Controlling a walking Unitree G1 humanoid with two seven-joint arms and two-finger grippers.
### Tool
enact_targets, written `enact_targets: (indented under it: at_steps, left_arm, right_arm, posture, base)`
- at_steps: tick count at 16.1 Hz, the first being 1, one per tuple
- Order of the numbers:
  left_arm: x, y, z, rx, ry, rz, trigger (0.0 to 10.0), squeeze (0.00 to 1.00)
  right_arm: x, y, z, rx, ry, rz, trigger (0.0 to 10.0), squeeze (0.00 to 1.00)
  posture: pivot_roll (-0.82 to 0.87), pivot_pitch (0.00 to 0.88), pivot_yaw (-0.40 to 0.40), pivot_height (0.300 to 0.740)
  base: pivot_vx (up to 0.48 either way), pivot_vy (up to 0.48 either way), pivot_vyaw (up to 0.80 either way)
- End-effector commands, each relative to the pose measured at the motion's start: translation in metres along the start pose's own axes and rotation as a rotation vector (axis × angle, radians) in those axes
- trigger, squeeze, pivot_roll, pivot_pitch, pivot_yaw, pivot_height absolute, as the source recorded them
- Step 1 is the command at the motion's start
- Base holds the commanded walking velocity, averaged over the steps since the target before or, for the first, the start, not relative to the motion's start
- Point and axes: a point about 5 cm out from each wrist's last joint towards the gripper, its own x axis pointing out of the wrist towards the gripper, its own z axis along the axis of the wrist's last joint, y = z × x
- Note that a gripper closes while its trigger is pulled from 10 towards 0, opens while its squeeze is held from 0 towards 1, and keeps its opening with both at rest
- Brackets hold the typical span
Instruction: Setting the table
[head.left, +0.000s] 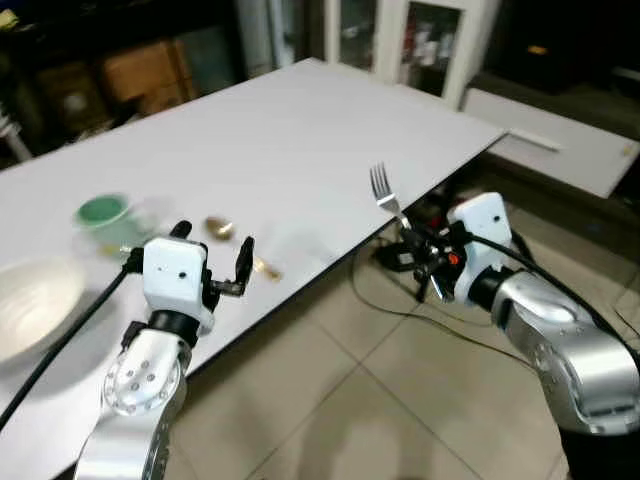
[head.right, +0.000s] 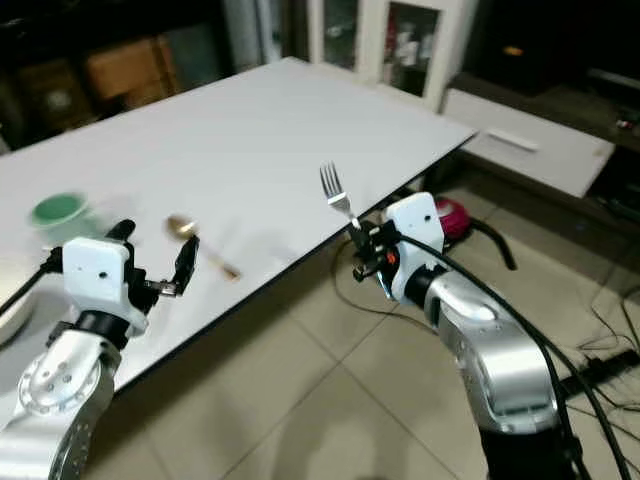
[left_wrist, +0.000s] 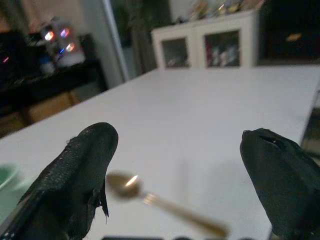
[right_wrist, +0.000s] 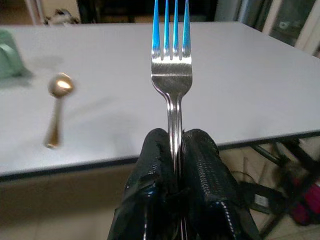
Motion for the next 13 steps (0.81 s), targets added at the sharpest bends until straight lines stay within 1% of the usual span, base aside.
enact_targets:
  at_steps: [1,2,3,5,7,8,9,10,11,12,13]
  left_arm:
    - [-0.001,-0.004,0.001,0.003,0.001,-0.015,10.0,0.00]
    - [-0.002,-0.005,0.001,0.008,0.003,-0.021,10.0,0.00]
    - [-0.002,-0.005,0.002,0.008,0.003,-0.024,10.0,0.00]
    - [-0.003,-0.007,0.002,0.004,0.004,-0.035,10.0,0.00]
    - [-0.005,-0.014,0.002,0.004,0.012,-0.080,10.0,0.00]
    - [-0.006,-0.015,0.002,0.003,0.016,-0.085,10.0,0.00]
    - [-0.007,-0.015,0.001,0.004,0.021,-0.087,10.0,0.00]
    - [-0.009,-0.015,0.001,-0.007,0.027,-0.091,10.0,0.00]
    - [-0.010,-0.014,0.001,-0.003,0.037,-0.095,10.0,0.00]
    - [-0.013,-0.014,0.001,0.009,0.049,-0.116,10.0,0.00]
    - [-0.014,-0.014,0.001,0.017,0.045,-0.131,10.0,0.00]
  right_arm:
    - [0.004,0.002,0.004,-0.027,-0.009,0.029,10.0,0.00]
    - [0.007,0.003,0.006,-0.005,-0.024,0.020,10.0,0.00]
    - [0.009,0.002,0.006,0.028,-0.025,0.006,10.0,0.00]
    - [0.011,0.000,0.005,0.023,-0.015,0.008,10.0,0.00]
    - [0.017,0.002,0.003,0.011,0.024,0.073,10.0,0.00]
    - [0.020,0.007,0.002,-0.003,0.047,0.133,10.0,0.00]
    - [0.022,0.009,0.000,-0.007,0.066,0.167,10.0,0.00]
    - [0.026,0.012,-0.005,-0.006,0.110,0.183,10.0,0.00]
    - [0.029,0.013,-0.007,-0.015,0.120,0.173,10.0,0.00]
    - [0.036,0.016,-0.009,-0.003,0.161,0.178,10.0,0.00]
    - [0.040,0.018,-0.011,-0.029,0.211,0.170,10.0,0.00]
  posture:
    - [-0.15,0.000,0.053,0.740]
    - [-0.14,0.000,0.043,0.740]
    - [-0.14,0.000,0.042,0.740]
    - [-0.14,0.000,0.043,0.740]
    - [-0.14,0.000,0.045,0.740]
    - [-0.14,0.000,0.052,0.740]
    - [-0.14,0.000,0.052,0.740]
    - [-0.13,0.000,0.050,0.740]
    - [-0.13,0.000,0.050,0.740]
    - [-0.13,0.000,0.047,0.740]
    - [-0.13,0.000,0.047,0.740]
  base:
    - [0.368,0.000,0.80]
    - [0.375,0.000,0.50]
    - [0.371,0.000,0.00]
    - [0.371,0.000,0.00]
    - [0.369,0.000,0.00]
    - [0.371,0.000,0.00]
    - [0.368,0.000,0.00]
    - [0.000,0.000,0.00]
    - [0.000,0.000,0.00]
    - [0.000,0.000,0.00]
    - [0.000,0.000,0.00]
